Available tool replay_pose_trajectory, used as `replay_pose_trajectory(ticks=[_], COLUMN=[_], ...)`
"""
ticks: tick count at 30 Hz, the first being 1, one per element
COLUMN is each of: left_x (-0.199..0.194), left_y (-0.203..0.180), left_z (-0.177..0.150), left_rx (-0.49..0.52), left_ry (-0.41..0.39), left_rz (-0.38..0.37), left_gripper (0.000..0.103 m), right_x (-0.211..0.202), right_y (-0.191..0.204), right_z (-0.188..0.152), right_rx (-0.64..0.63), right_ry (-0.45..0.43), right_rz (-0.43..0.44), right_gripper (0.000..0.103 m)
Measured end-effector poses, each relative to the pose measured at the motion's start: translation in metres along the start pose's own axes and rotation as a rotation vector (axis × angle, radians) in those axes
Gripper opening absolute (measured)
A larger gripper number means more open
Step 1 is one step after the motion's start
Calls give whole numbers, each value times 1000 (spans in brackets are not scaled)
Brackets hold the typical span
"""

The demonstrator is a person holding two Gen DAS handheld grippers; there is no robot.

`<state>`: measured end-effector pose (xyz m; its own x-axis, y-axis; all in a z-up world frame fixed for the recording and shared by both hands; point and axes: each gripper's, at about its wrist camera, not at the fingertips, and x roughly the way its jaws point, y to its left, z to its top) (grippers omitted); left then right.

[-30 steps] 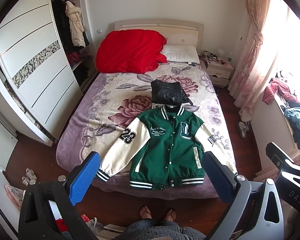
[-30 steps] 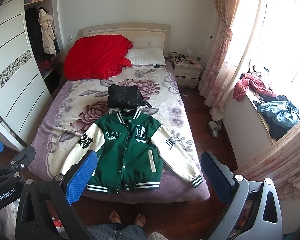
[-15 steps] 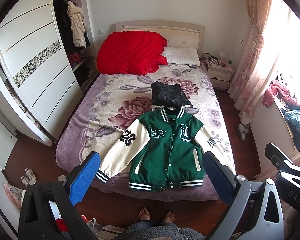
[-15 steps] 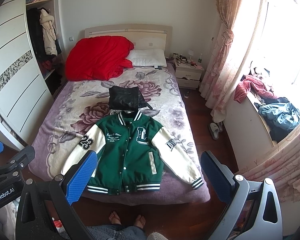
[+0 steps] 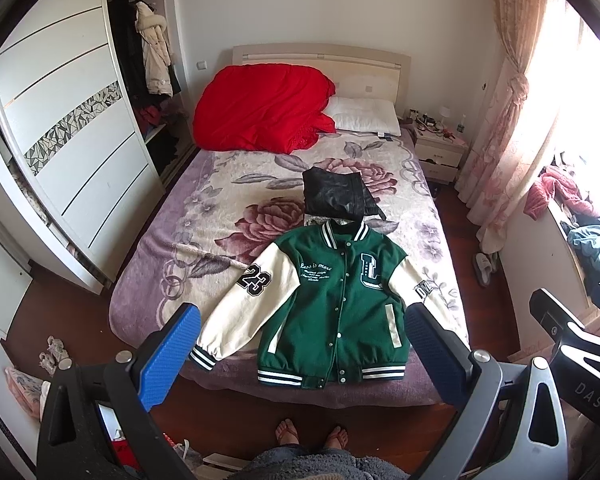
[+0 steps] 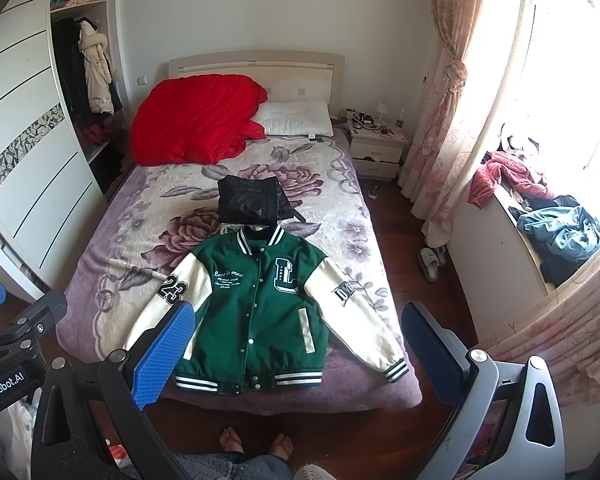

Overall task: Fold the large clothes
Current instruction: 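Grasp the striped cuff of a cream sleeve with the right gripper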

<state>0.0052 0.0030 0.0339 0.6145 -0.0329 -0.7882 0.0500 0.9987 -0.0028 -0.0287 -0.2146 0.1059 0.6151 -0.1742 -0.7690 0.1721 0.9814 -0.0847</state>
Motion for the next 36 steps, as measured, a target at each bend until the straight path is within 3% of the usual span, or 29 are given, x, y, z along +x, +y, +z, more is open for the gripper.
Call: replay_pose_trajectory(ticks=[4,8,13,15,23,29,33,36], left_x=[23,73,152,189,306,405,469,503], left_y=[2,15,28,28,14,-10,-30,-48], left_z=[15,20,8,4,-15,-41,-59,-68], left_rx=[15,22,60,77,53,87,97,109], left_ry=[-32,-79,-102,-63,116,287,392,452], left_rz=[14,56,124,157,261,352,386,376], left_gripper=[103,103,103,103,103,103,103,103], right_x=[12,56,148,188,363,511,582,621], right_y=[4,-7,-39,-63,-212,-302,-333,-349], right_z=[9,15,-5,-26,-161,-293,-362,-407], right_rx=[32,148,280,343,764,1088,1276,1462], right_ry=[0,36,146,198,469,658,700,654], right_rz=[10,48,-75,-126,-217,-135,-101,-96], right_gripper=[103,103,103,103,103,103,103,103])
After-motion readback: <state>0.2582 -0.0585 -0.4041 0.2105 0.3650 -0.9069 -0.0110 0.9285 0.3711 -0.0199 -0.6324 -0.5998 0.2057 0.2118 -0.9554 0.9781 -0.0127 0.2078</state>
